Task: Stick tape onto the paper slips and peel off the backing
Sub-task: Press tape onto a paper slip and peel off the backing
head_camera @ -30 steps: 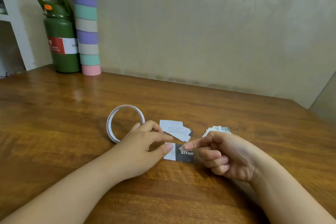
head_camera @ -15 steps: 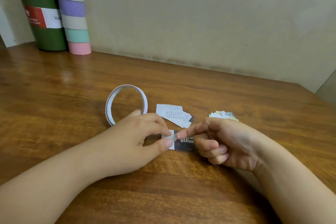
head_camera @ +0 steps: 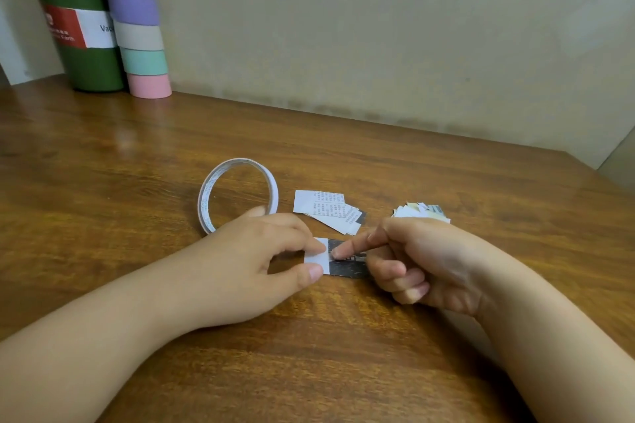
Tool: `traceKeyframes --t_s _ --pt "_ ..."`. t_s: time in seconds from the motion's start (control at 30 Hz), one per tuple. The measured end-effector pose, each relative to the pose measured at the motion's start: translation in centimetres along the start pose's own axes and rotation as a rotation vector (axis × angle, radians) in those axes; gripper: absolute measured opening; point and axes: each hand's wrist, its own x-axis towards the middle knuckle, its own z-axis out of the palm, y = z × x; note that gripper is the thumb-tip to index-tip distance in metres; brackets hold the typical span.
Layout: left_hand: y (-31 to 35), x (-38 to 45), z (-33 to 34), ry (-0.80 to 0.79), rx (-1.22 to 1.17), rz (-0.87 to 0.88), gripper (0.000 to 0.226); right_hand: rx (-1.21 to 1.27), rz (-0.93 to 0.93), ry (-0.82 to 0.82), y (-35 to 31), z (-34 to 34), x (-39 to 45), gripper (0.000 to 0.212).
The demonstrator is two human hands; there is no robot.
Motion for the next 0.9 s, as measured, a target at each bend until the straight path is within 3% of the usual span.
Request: traceKeyframes --t_s 0.13,0.33,0.5,0.63,0.77,0.9 --pt "0.1 0.0 -0.1 -0.028 0.026 0.016 0.040 -0.081 -0.020 0.052 0.0 0.2 -0.1 0.037" --pt "-0.4 -0.1 0.2 -0.057 0.112 0.070 0.067 -0.154 -0.059 0.085 0.1 0.4 -0.3 0.033" --pt "0.1 0.2 0.3 -0.082 0.121 0.051 0.043 -0.266 -0.118 0.163 0.2 0.5 -0.4 0.033" --pt "0.0 0.1 0.4 -0.073 0.131 0.060 0.048 -0.475 -0.169 0.282 0.5 0.5 -0.3 0.033" --pt "-0.4 0.0 0.6 -0.051 0.125 0.078 0.067 -0.676 -0.315 0.462 0.7 -0.1 -0.8 0.030" --pt "-0.4 0.1 0.6 -0.051 0.129 0.080 0.066 -0.733 -0.477 0.424 0.6 0.2 -1.4 0.033"
